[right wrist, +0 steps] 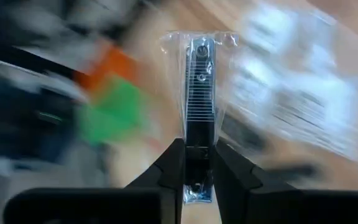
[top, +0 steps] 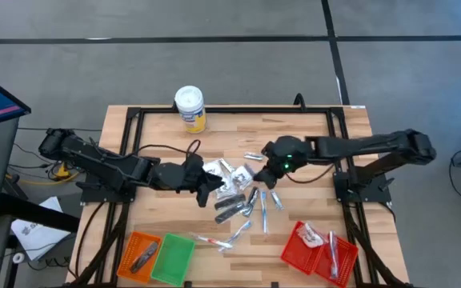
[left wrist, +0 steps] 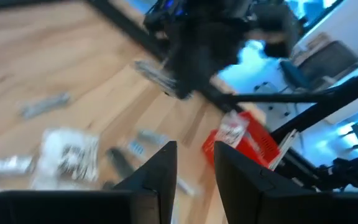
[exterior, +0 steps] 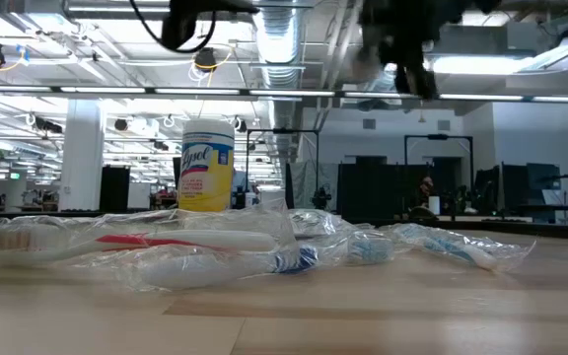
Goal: Pick & Place Travel size toiletries
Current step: Put the nail cutter into the green basket
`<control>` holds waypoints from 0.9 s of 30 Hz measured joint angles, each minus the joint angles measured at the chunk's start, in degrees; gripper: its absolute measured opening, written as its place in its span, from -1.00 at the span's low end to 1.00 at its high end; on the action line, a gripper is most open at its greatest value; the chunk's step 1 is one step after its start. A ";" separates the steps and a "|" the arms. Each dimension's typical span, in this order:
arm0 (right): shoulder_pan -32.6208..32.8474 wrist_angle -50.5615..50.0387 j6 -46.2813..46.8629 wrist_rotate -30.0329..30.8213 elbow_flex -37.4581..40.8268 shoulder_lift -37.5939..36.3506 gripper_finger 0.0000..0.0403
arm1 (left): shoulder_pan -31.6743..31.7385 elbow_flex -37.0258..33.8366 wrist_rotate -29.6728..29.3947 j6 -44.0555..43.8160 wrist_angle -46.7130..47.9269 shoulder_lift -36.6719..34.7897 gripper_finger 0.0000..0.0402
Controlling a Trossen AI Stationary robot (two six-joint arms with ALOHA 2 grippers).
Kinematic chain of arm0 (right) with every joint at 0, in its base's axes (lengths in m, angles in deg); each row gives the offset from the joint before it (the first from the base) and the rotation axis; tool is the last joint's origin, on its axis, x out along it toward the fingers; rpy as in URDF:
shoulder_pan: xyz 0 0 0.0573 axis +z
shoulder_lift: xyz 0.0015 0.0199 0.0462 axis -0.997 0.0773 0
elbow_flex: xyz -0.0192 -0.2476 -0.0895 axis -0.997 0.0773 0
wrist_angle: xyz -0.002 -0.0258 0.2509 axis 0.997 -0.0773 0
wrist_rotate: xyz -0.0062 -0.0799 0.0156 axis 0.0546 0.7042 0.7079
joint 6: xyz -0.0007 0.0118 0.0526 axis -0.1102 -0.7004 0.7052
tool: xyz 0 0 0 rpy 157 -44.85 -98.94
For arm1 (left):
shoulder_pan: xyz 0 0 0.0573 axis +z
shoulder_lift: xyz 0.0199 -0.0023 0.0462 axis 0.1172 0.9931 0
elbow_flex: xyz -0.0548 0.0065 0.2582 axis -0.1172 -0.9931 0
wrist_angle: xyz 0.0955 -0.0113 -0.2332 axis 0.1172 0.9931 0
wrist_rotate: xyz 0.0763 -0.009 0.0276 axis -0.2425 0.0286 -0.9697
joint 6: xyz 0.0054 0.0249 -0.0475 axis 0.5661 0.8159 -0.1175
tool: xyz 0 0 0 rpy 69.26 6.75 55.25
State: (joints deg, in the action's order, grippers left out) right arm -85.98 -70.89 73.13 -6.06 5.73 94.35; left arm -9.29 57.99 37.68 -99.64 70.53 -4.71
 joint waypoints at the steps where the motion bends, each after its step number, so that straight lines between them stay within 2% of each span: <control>1: 0.56 3.71 1.48 0.50 -0.01 -0.93 -0.72 | 0.03 0.00 0.00 1.55 -1.55 0.00 -0.51; 4: 1.84 13.78 4.49 2.97 -0.13 -2.33 -0.72 | 0.03 0.00 -0.01 5.45 -6.67 0.00 -0.51; 8: 3.05 22.41 7.73 4.60 -0.13 -2.09 -0.75 | 0.03 0.00 -0.01 9.03 -13.69 0.00 -0.51; 12: 4.30 25.75 7.90 7.89 -0.13 -2.06 -0.74 | 0.63 0.00 -0.01 10.89 -18.25 0.00 -0.50; 15: 4.94 26.45 6.77 10.50 -0.11 -2.03 -0.73 | 1.79 0.00 0.61 8.42 -18.62 0.00 -0.46; 20: 5.86 28.63 6.55 12.73 -0.11 -2.03 -0.73 | 4.73 0.00 6.55 0.29 -18.91 0.00 -0.27; 27: 6.56 29.29 5.59 15.16 -0.11 -2.03 -0.73 | 7.32 0.00 6.96 -2.40 -23.88 0.00 0.07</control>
State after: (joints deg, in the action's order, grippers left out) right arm -79.42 -41.60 78.71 9.10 5.62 92.31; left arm -1.97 57.99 44.64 -102.04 46.64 -4.71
